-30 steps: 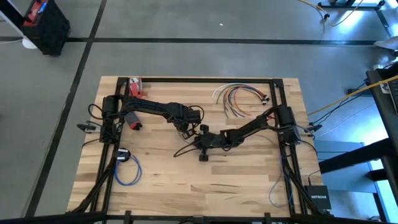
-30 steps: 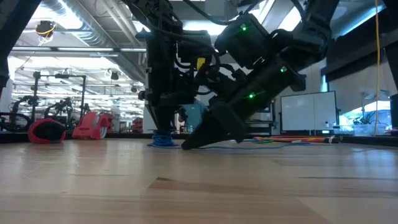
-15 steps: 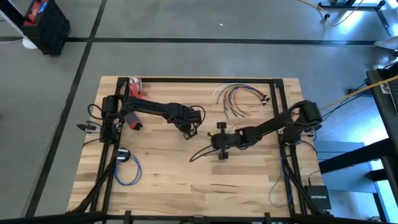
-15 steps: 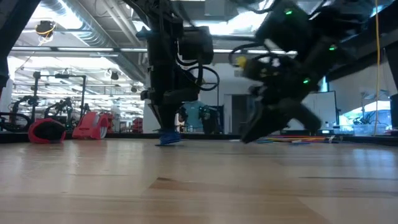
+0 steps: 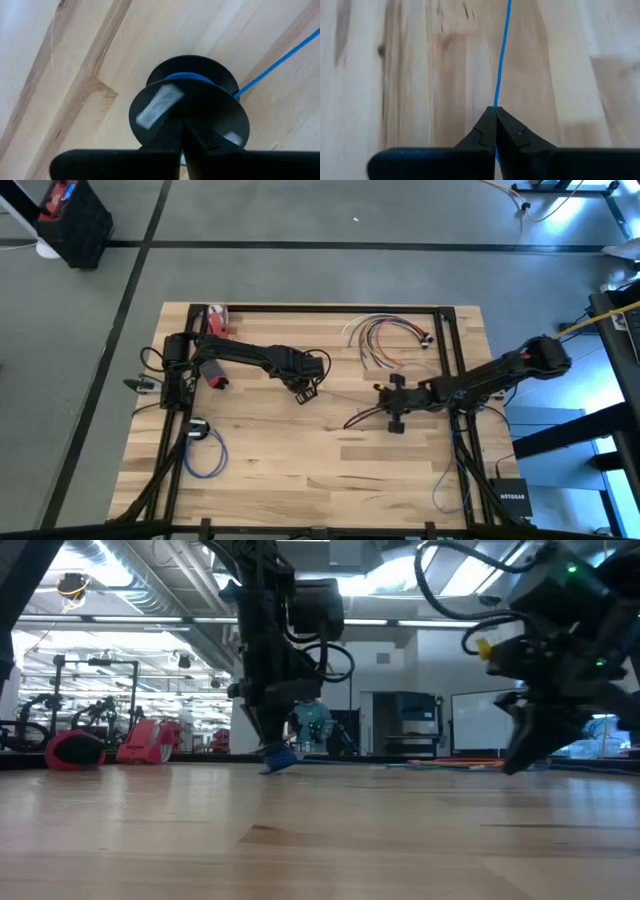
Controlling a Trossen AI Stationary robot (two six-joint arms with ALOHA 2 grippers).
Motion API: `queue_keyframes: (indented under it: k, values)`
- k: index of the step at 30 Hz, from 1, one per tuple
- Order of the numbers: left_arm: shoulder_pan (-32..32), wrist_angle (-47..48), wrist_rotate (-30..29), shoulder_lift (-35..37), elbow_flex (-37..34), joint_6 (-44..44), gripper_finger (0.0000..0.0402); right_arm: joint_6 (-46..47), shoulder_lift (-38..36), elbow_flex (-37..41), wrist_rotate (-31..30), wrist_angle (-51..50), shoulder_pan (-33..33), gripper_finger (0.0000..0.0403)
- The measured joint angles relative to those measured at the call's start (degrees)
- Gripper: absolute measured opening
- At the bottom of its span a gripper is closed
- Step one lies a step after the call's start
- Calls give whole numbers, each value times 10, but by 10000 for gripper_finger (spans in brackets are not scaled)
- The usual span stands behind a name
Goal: Coil cords
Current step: Uncoil the blue cable wire from the spool
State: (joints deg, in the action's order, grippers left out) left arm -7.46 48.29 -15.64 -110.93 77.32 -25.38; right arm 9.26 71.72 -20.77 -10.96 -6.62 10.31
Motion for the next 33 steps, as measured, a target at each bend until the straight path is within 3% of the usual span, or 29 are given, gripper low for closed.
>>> queue_keyframes:
  k: [9,14,17,24,33]
  values:
    - [0,24,-24,0,0,-15,0,44,-63,0,-4,-70,72,2]
    - [-3,69,-58,-4,-6,-20,0,75,-67,1,71,-123,110,3]
    - [-2,73,-76,0,-4,-28,0,102,-66,2,54,-140,139,3]
    - [-1,52,-73,1,-2,-16,0,97,-66,2,-2,-83,152,3]
    - [23,44,-64,15,35,16,0,81,-66,2,-23,40,152,3]
